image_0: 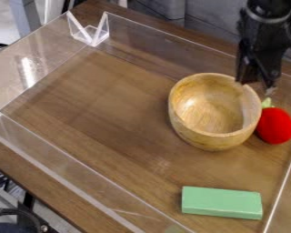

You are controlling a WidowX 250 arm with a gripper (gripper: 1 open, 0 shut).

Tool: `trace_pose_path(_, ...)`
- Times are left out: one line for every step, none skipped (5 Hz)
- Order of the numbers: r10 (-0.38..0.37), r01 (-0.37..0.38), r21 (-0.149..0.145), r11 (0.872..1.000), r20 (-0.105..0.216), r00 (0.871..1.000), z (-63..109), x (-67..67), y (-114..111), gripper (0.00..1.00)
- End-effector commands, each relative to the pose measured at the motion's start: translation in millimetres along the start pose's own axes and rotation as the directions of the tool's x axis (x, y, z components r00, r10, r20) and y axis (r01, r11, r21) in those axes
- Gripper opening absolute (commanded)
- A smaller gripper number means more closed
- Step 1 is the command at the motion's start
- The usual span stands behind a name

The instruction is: Move the red fruit to the left

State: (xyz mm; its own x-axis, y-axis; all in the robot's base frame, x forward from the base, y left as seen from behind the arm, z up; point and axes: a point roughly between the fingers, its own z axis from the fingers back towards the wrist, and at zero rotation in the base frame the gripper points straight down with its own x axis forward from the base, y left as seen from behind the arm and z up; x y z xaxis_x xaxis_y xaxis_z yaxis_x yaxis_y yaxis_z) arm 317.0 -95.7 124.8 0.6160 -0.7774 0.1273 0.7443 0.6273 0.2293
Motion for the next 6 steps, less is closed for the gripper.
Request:
trace_pose_path(0.001, -0.004, 0.039, 0.999, 0.081, 0.997, 27.6, 15.5, 4.7, 0.0)
trace_pose_path(-0.007, 0.004, 0.035, 0.999, 0.084, 0.996, 24.5, 24.0, -0.3, 0.0)
trace_pose_path(-0.019, 0.016, 0.028, 0.999, 0.084, 0.996, 16.9, 32.7, -6.5, 1.0)
trace_pose_path(-0.021, 0.019, 0.026, 0.999, 0.084, 0.996, 18.4, 34.7, -6.2, 0.0)
trace_pose_path(-0.023, 0.021, 0.024, 0.999, 0.083, 0.996, 19.4, 35.8, -5.4, 0.0)
trace_pose_path(0.002, -0.004, 0.019, 1.0, 0.068, 0.998, 11.4, 41.4, -15.6, 1.0)
